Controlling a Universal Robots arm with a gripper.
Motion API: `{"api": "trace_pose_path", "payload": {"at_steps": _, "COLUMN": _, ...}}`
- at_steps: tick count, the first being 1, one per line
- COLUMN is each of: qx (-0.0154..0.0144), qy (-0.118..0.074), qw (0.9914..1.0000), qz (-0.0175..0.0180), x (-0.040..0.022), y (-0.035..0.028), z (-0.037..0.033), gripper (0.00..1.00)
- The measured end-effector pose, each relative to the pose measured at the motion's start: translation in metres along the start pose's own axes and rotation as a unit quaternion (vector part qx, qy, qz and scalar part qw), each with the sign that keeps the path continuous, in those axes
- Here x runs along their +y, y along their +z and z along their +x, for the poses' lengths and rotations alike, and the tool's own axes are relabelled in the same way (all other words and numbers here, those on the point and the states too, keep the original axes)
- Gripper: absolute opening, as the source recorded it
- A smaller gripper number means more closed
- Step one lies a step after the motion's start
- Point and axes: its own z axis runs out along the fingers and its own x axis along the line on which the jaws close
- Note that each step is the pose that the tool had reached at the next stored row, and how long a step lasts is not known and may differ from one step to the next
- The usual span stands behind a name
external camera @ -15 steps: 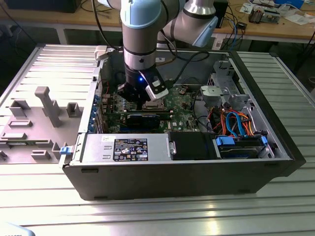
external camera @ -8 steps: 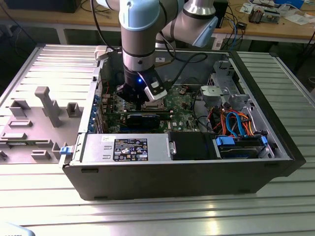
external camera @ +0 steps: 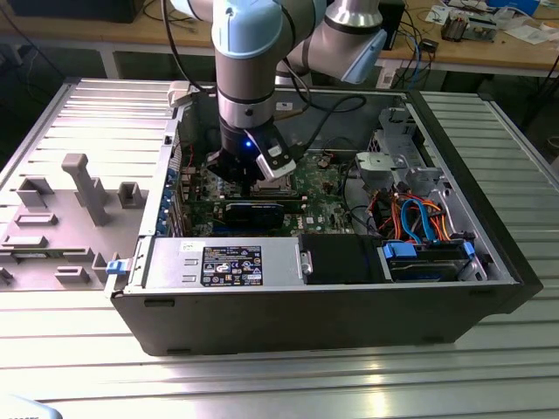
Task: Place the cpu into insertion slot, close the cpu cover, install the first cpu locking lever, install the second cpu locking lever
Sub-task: 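Install the second cpu locking lever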
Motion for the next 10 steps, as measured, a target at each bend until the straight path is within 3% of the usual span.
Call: {"api": "trace_pose_path", "payload": {"at_steps": 10, "qx": 0.0003, "qy": -0.003, "qw": 0.99999, "qz": -0.0008, "x": 0.0022, "y": 0.0024, "z": -0.0003, "gripper": 0.11}}
